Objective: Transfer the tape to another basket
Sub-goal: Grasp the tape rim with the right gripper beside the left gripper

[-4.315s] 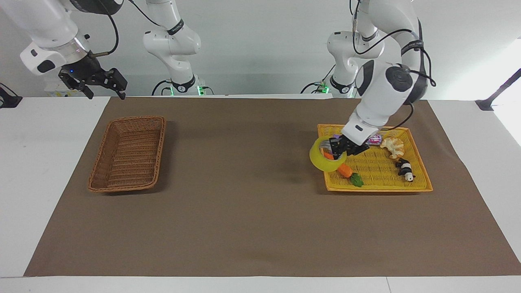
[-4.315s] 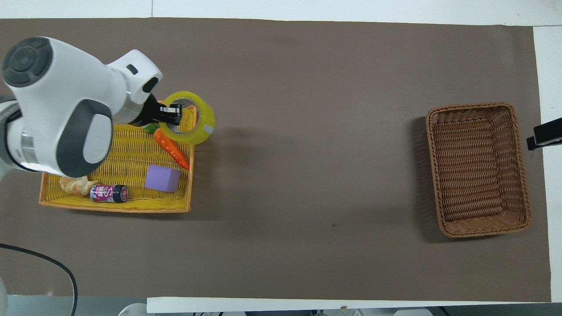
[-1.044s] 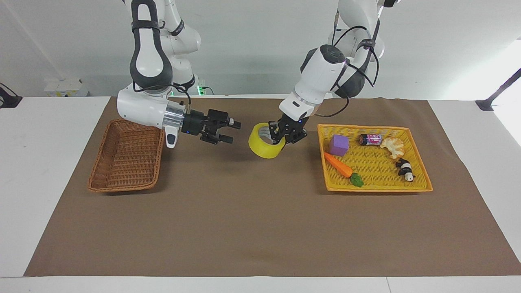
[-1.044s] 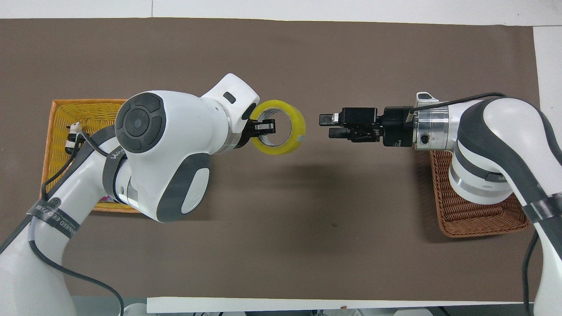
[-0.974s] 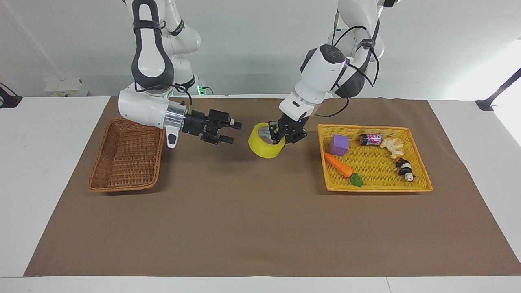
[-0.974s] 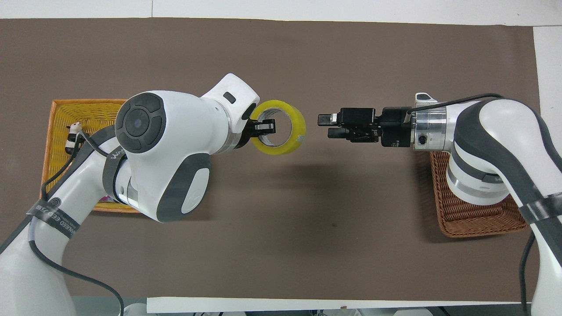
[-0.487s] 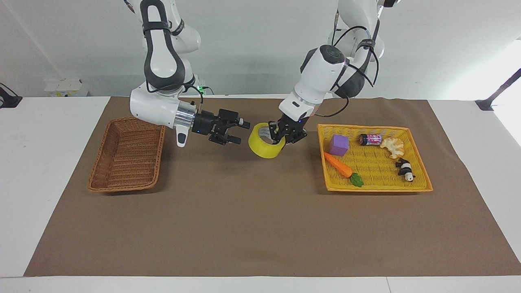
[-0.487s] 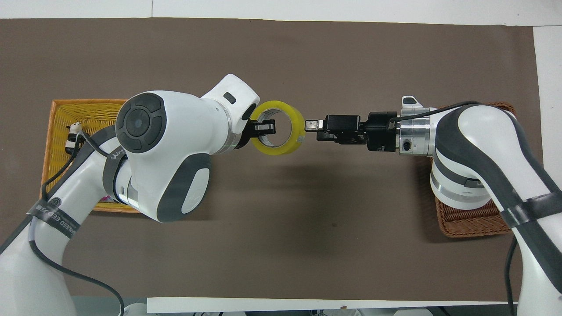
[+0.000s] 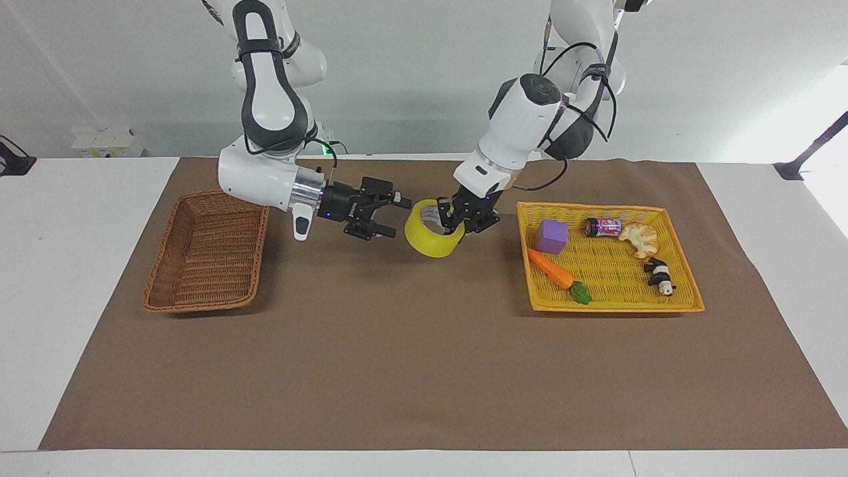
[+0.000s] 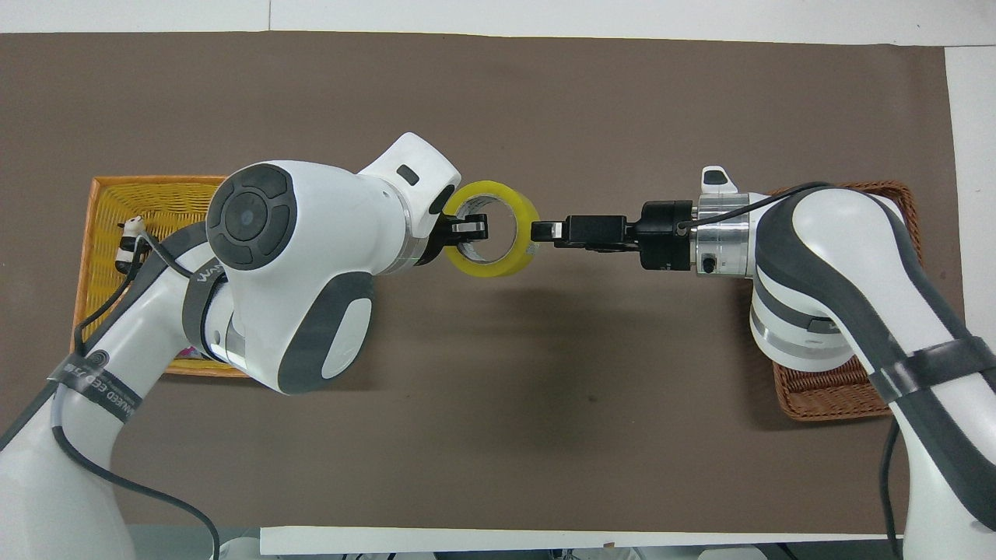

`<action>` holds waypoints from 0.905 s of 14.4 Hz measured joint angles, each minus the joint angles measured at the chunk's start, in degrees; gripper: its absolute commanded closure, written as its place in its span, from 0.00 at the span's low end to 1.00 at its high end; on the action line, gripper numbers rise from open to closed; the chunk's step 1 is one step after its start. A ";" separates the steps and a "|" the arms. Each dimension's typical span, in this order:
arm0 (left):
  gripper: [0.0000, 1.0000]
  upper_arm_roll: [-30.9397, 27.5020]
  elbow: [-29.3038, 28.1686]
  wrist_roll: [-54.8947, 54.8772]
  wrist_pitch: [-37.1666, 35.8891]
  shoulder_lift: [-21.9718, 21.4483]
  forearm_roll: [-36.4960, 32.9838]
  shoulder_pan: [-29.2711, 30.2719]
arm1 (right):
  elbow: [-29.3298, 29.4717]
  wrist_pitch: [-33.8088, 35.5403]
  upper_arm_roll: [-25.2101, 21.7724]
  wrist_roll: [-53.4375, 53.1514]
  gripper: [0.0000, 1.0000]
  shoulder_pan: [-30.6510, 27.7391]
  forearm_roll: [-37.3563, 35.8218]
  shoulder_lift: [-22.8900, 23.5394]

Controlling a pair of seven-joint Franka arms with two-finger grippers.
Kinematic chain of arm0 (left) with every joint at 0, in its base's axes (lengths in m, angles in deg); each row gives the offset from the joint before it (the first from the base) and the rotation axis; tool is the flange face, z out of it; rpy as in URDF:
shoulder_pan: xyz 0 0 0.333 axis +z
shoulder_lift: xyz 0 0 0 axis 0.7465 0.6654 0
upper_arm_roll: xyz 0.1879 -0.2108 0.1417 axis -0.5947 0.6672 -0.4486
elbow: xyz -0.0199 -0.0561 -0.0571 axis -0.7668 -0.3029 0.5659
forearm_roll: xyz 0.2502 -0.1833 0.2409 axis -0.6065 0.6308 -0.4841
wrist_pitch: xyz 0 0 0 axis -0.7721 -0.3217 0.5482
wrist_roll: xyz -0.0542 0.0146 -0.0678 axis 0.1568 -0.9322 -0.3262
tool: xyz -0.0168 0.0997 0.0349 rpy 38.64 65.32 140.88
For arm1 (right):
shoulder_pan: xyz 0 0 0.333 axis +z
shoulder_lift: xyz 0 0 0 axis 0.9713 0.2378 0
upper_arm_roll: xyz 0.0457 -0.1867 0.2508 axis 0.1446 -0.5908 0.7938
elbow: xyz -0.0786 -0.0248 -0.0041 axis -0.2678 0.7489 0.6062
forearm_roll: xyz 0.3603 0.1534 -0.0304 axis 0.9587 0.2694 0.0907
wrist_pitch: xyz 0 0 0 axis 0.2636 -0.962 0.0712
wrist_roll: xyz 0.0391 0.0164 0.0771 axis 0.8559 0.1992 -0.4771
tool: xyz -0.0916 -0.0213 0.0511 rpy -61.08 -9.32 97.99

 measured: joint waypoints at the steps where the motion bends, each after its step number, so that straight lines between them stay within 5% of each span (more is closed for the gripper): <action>1: 1.00 0.00 0.00 0.00 -0.07 0.00 0.00 0.00 | 0.04 -1.02 0.01 0.00 0.00 0.77 1.15 0.02; 13: 1.00 -0.02 -0.01 0.00 -0.17 0.00 0.00 0.00 | 0.12 -3.01 -0.13 -0.17 0.03 2.28 3.69 0.09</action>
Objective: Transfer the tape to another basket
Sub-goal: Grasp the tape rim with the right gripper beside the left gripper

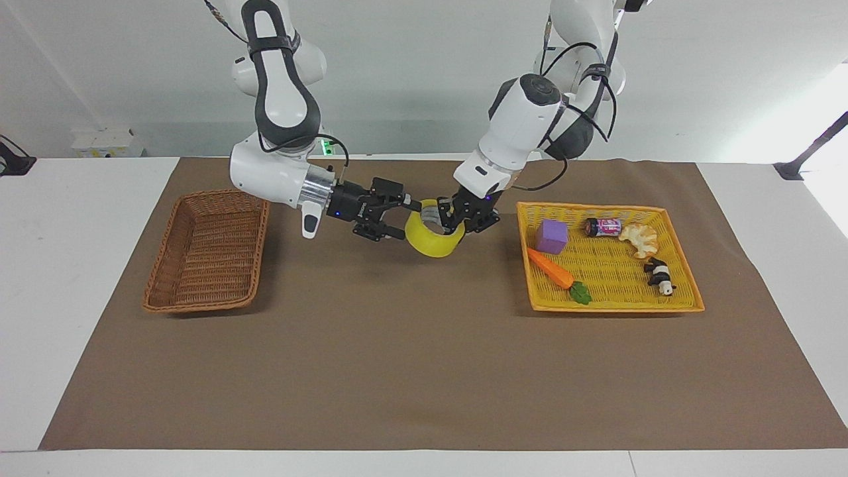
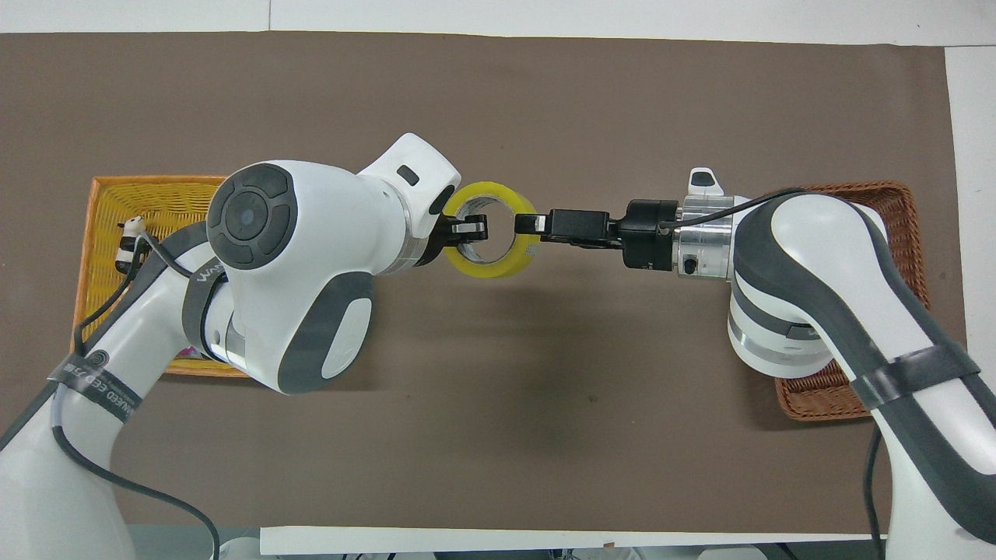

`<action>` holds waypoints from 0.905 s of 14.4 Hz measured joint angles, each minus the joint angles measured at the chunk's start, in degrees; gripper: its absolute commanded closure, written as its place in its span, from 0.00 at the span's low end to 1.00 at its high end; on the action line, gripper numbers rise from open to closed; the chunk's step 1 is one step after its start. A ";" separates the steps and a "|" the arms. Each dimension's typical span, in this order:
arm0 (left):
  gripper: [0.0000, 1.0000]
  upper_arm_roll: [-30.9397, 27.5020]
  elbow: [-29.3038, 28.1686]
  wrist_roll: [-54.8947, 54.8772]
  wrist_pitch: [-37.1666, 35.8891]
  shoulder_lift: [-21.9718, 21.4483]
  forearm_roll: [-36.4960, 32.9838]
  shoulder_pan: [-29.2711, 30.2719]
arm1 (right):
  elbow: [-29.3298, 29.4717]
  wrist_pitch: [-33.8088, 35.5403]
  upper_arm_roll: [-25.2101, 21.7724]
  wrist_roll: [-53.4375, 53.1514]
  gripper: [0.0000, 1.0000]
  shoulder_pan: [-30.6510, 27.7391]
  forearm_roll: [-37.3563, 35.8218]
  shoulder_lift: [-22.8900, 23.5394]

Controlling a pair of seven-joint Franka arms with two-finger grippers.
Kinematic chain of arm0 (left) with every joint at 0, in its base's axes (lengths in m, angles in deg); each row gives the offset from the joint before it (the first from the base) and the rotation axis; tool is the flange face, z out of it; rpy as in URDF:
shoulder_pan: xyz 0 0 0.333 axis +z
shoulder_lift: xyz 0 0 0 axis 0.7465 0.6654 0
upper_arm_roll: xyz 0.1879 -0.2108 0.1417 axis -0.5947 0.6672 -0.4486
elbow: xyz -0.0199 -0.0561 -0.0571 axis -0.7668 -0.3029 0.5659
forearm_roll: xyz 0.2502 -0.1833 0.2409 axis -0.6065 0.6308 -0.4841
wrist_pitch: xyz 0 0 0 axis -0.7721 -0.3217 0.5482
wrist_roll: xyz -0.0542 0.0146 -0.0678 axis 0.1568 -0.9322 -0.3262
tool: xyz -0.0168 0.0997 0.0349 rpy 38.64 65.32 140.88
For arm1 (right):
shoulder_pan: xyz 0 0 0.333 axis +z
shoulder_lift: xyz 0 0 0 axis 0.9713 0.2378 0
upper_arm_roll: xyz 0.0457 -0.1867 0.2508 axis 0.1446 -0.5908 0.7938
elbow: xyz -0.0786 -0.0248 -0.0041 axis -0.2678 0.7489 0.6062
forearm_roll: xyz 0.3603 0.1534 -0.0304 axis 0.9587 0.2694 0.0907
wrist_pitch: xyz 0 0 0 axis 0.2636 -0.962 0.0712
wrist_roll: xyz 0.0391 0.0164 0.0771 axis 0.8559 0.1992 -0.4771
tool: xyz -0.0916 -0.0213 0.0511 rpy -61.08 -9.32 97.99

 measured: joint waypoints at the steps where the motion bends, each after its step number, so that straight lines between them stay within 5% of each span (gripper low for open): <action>1: 1.00 0.00 0.00 0.00 0.00 0.00 0.00 0.00 | 0.00 -0.16 0.03 -0.15 0.03 0.39 0.56 0.02; 9: 1.00 0.00 -0.01 0.00 -0.01 0.00 0.00 0.00 | 0.01 -3.42 -0.07 -0.80 0.05 3.04 1.68 0.42; 13: 1.00 0.00 -0.01 0.00 -0.02 0.00 0.00 0.00 | 0.02 -3.42 -0.28 -0.80 0.15 2.92 1.68 0.44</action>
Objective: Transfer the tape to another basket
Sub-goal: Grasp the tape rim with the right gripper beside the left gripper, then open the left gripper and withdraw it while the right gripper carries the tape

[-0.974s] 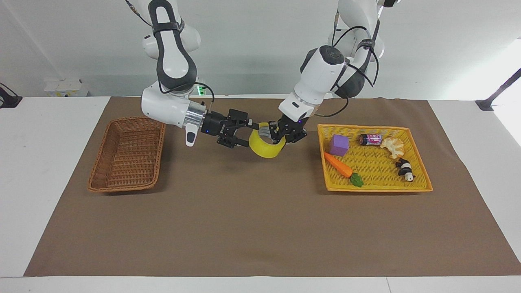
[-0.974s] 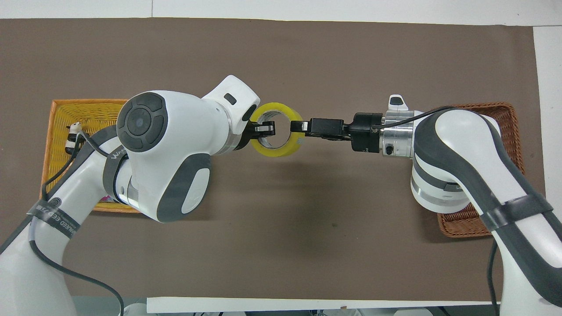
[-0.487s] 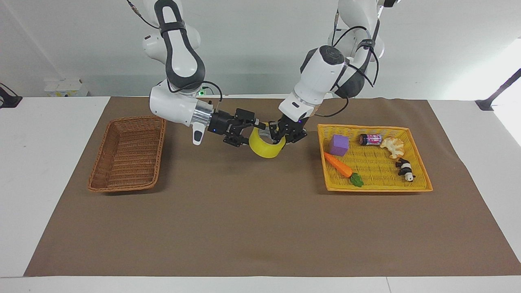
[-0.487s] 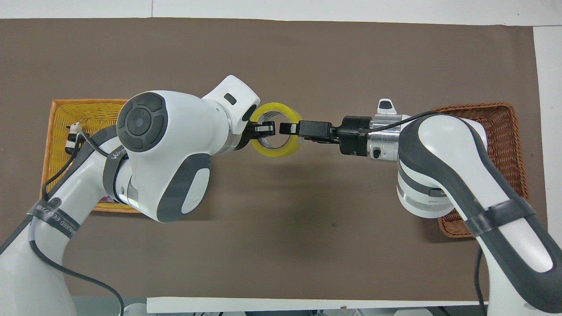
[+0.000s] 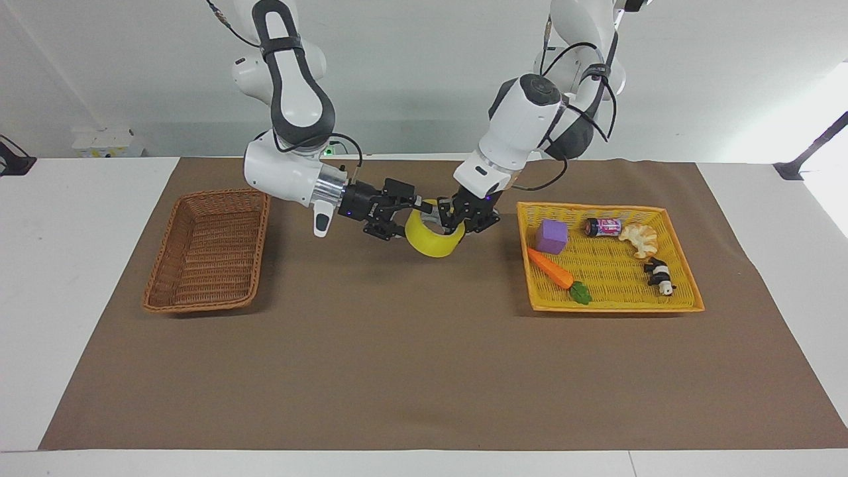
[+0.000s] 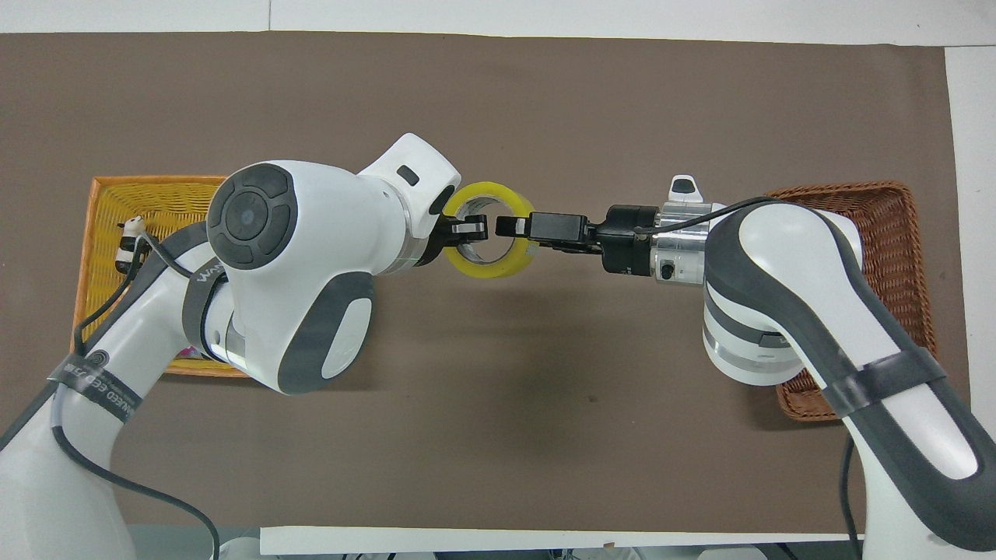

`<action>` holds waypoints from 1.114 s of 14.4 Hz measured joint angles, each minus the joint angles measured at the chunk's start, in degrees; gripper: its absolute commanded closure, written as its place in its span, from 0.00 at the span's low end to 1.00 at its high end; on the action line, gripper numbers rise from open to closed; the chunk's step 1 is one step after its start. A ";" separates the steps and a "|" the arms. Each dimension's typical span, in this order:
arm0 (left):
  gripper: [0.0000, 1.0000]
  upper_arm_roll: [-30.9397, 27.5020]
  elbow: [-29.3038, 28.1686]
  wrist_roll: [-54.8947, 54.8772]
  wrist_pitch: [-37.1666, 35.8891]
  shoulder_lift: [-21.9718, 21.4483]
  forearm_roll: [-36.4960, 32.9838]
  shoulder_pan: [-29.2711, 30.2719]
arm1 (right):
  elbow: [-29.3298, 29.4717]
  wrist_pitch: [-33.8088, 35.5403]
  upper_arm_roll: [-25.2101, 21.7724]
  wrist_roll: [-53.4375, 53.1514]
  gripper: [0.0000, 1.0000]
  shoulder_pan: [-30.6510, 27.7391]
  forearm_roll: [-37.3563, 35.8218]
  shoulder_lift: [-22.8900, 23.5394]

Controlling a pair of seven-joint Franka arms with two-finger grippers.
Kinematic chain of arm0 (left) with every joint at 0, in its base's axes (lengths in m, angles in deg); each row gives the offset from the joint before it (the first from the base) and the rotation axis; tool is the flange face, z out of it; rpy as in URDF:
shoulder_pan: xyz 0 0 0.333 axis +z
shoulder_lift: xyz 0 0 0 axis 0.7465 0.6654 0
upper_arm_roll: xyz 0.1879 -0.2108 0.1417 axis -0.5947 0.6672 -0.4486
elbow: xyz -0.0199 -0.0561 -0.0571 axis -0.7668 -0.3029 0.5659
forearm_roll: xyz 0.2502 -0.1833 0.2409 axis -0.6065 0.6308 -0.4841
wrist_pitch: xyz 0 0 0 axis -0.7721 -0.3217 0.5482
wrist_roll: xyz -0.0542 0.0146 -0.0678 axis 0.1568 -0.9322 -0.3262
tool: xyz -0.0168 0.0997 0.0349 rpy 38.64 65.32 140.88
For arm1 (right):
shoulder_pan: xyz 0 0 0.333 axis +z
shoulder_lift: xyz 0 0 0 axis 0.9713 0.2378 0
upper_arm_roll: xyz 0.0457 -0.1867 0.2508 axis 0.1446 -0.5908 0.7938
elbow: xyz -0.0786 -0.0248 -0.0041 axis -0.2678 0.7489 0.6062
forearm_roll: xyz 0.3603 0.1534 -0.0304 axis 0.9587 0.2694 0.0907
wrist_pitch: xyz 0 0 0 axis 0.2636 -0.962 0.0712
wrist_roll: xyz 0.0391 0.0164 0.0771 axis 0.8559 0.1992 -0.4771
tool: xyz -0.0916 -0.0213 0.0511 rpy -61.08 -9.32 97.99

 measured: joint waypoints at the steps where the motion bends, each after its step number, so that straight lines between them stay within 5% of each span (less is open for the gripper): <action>1: 1.00 0.00 0.00 0.00 0.00 0.00 0.00 0.00 | 0.00 0.00 0.00 0.00 0.20 0.00 0.00 0.01; 3: 1.00 0.00 0.00 0.00 0.00 0.00 0.00 0.00 | 0.01 0.00 0.00 0.00 0.28 0.00 0.00 0.01; 6: 1.00 0.00 0.00 0.00 0.00 0.00 0.00 0.00 | 0.04 0.07 0.00 0.00 0.76 -0.01 0.00 0.01; 10: 1.00 0.11 0.23 0.00 -0.08 -0.10 0.41 -0.13 | 0.02 2.24 -0.04 0.14 1.00 -1.07 0.00 0.34; 12: 0.98 0.11 0.29 0.00 -0.08 -0.10 0.45 -0.19 | 0.02 2.64 0.01 0.17 1.00 -1.30 0.00 0.34; 13: 0.77 0.11 0.29 0.00 -0.09 -0.10 0.45 -0.19 | 0.02 2.64 0.02 0.17 1.00 -1.31 0.00 0.34; 14: 0.30 0.11 0.29 0.05 -0.11 -0.10 0.46 -0.19 | 0.02 2.64 0.02 0.18 1.00 -1.31 0.00 0.34; 16: 0.04 0.10 0.40 0.16 -0.18 -0.10 0.46 -0.20 | 0.02 2.68 0.02 0.12 1.00 -1.37 0.00 0.35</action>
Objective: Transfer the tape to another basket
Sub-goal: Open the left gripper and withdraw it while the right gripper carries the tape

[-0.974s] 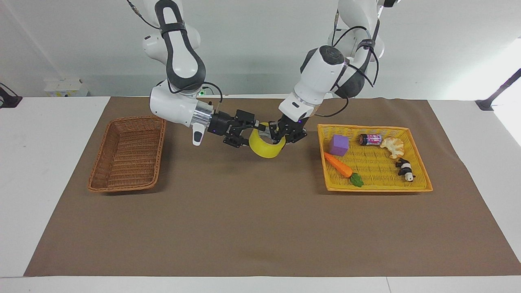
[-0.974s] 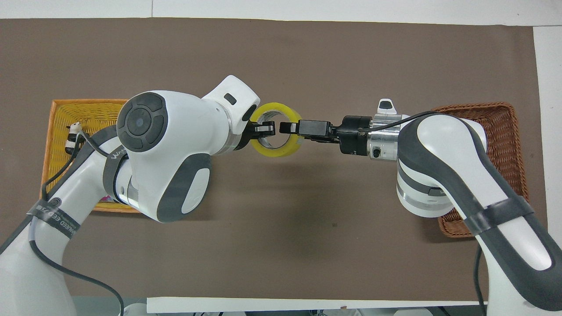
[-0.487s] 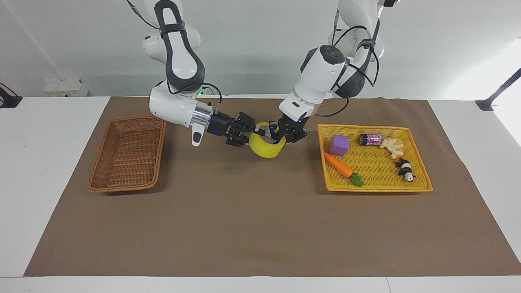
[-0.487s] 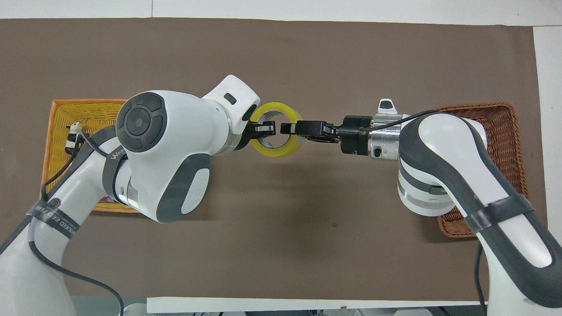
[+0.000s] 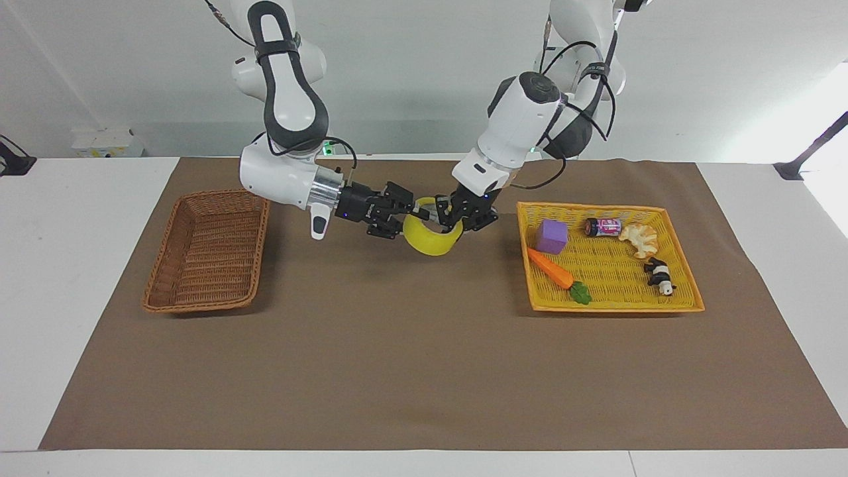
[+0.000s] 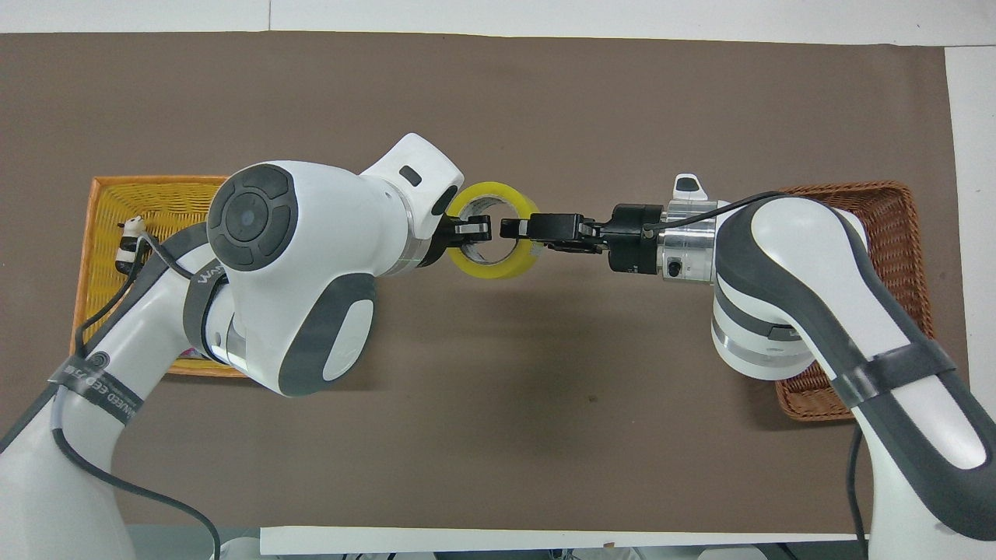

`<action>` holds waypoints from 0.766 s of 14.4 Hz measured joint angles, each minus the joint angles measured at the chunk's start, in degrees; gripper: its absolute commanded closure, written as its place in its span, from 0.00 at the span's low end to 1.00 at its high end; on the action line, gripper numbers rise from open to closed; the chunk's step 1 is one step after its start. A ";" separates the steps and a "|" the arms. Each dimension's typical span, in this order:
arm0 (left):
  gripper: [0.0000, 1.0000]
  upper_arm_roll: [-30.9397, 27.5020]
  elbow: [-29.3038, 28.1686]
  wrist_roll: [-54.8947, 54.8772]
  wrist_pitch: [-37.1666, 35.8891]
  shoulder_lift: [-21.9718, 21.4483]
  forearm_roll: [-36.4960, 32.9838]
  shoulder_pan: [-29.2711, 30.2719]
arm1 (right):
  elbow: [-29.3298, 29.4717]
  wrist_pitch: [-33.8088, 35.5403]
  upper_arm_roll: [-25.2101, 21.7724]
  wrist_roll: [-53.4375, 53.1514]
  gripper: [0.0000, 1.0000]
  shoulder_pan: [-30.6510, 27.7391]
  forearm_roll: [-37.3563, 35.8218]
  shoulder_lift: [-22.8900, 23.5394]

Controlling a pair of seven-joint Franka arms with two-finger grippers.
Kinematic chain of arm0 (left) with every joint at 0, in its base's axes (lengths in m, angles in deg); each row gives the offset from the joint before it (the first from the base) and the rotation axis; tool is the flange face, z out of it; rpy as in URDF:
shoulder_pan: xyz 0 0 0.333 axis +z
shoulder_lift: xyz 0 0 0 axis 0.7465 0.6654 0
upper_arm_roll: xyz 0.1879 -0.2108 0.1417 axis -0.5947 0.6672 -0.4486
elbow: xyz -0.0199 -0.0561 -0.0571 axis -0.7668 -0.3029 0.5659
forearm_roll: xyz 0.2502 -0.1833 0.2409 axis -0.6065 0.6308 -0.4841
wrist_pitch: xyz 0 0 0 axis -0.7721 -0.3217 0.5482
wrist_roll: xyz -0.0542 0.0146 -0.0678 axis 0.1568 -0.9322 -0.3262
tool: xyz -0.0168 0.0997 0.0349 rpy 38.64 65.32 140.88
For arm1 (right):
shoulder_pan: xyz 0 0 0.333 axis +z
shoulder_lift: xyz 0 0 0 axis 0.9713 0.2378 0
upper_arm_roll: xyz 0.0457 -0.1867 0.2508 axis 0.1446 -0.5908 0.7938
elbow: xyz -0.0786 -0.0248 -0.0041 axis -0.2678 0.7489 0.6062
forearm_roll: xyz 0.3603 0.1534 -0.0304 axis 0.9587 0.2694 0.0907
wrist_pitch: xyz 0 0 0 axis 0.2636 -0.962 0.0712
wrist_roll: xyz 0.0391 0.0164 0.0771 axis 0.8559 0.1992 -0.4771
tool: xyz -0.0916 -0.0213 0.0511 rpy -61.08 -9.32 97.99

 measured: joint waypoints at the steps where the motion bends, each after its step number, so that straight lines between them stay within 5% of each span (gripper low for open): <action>1: 0.01 -0.14 0.31 0.03 -0.50 -0.02 0.00 0.00 | 0.01 0.00 -0.01 -0.01 1.00 -0.15 0.00 0.00; 7: 0.00 -1.61 9.49 0.03 -15.52 -1.28 -0.19 2.31 | 0.07 2.05 -0.10 -0.01 1.00 -1.41 0.00 0.00; 11: 0.01 -2.03 13.23 -0.17 -23.77 -3.01 -3.56 8.71 | 0.23 8.65 -0.28 0.02 1.00 -7.89 -2.53 -0.15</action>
